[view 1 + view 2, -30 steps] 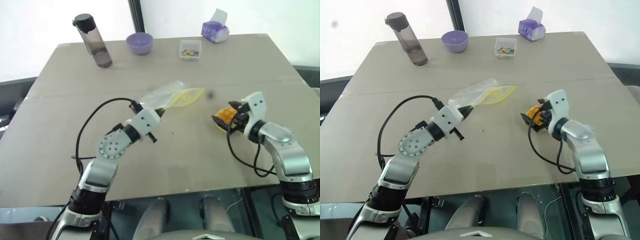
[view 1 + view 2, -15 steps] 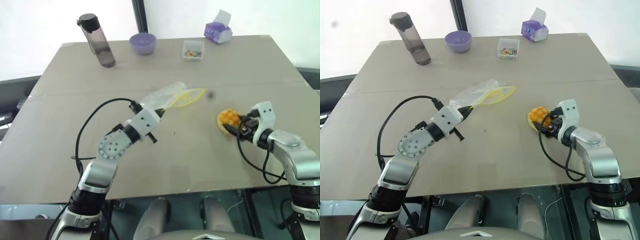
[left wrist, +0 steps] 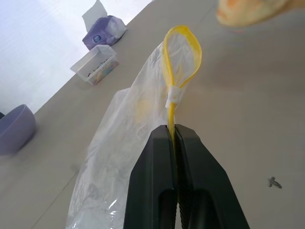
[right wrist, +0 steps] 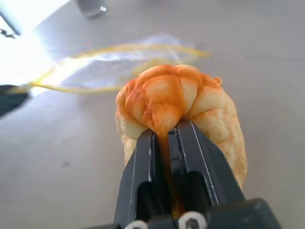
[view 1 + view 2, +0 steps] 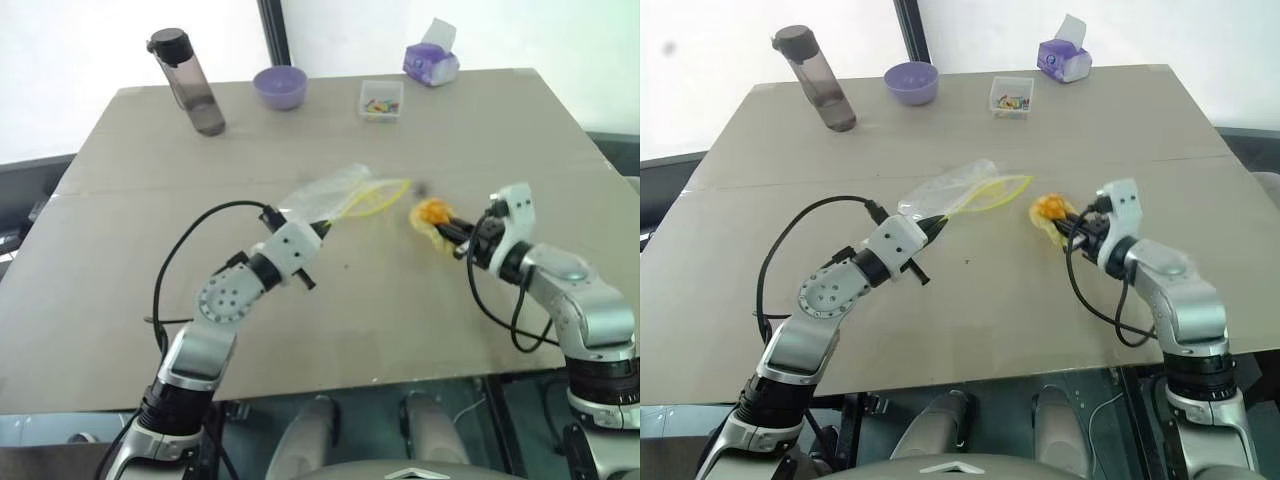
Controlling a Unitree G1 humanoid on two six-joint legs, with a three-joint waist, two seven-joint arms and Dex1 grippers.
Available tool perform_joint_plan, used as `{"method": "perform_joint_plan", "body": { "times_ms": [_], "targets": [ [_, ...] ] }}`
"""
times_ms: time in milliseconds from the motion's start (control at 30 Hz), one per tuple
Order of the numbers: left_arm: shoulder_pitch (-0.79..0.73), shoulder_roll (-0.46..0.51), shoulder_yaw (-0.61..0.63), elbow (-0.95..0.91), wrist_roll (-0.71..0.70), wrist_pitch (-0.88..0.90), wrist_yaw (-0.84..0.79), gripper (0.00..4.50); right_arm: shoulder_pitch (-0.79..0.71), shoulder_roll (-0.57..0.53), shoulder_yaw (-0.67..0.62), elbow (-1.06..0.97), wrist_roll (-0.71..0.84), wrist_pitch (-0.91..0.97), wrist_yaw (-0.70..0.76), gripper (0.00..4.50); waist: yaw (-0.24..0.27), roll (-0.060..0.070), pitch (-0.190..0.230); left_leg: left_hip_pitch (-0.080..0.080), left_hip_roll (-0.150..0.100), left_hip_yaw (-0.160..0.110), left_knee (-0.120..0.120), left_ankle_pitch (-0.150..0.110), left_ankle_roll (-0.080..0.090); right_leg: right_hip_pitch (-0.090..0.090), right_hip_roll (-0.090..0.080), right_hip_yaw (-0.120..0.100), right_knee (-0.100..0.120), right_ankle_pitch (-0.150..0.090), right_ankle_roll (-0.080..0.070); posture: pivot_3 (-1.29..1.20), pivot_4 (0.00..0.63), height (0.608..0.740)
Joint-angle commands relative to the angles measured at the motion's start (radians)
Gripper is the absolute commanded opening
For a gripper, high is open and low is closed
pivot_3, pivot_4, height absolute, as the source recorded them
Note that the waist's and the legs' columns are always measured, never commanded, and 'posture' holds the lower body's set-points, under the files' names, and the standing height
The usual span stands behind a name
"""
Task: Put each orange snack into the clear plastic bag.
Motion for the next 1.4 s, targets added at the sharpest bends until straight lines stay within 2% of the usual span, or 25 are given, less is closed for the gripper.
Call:
{"method": "perform_joint_plan", "body": {
  "times_ms": [33,333,633,967,1167,1400],
  "targets": [
    [0.000,-0.004,-0.009,-0.045,0.010,-0.026,0.008,0.00,-0.024,-0.003,0.031,-0.057,0.044,0.036,0.011,0.01,0.003,0.000,0.000,0.000,0.000,0.000,0.000,0.000,0.000,0.000,0.000,0.000,0.000,0.000,0.000,0.00,0.150,0.740],
    [-0.009,-0.026,-0.049,-0.052,0.021,-0.042,0.004,0.00,-0.070,0.003,0.108,0.009,0.030,0.016,0.012,0.01,0.003,0.000,0.000,0.000,0.000,0.000,0.000,0.000,0.000,0.000,0.000,0.000,0.000,0.000,0.000,0.00,0.150,0.740],
    [0.029,-0.016,-0.108,-0.113,-0.025,-0.066,-0.090,0.00,-0.129,-0.004,0.133,0.089,0.037,0.024,0.045,0.01,0.001,0.000,0.000,0.000,0.000,0.000,0.000,0.000,0.000,0.000,0.000,0.000,0.000,0.000,0.000,0.00,0.150,0.740],
    [0.020,-0.006,-0.107,-0.095,-0.038,-0.081,-0.123,0.00,-0.198,-0.026,0.197,0.152,0.048,-0.077,0.217,0.01,0.000,0.000,0.000,0.000,0.000,0.000,0.000,0.000,0.000,0.000,0.000,0.000,0.000,0.000,0.000,0.00,0.150,0.740],
    [0.011,0.000,-0.107,-0.078,-0.051,-0.096,-0.145,0.00,-0.245,-0.014,0.146,0.289,0.048,-0.089,0.222,0.01,0.000,0.000,0.000,0.000,0.000,0.000,0.000,0.000,0.000,0.000,0.000,0.000,0.000,0.000,0.000,0.00,0.150,0.740],
    [0.009,0.011,-0.099,-0.072,-0.078,-0.108,-0.177,0.00,-0.276,-0.058,0.091,0.408,0.101,-0.067,0.300,0.01,0.002,0.000,0.000,-0.001,0.000,0.000,0.000,0.000,0.000,0.000,0.000,0.000,-0.001,0.000,0.000,0.00,0.150,0.740]
  ]
}}
